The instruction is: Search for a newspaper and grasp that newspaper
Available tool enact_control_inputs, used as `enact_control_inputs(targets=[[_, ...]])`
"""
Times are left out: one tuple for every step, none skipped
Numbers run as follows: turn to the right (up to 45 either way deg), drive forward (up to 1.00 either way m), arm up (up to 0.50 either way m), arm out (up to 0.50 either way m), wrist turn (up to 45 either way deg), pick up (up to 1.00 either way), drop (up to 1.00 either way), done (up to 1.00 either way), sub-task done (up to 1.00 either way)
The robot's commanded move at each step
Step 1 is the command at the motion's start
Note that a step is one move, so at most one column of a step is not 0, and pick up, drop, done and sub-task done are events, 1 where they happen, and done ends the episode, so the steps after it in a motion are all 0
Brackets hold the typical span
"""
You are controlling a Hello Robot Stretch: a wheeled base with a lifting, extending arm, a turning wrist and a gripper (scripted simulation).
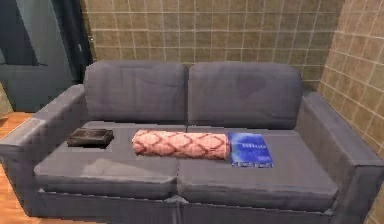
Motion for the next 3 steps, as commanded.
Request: enact_control_inputs(targets=[[0.0, 0.55, 0.00, 0.00, 0.0, 0.00, 0.00, 0.00, 0.00], [-45.0, 0.00, 0.00, 0.00, 0.0, 0.00, 0.00, 0.00, 0.00], [-45.0, 0.00, 0.00, 0.00, 0.0, 0.00, 0.00, 0.00, 0.00]])
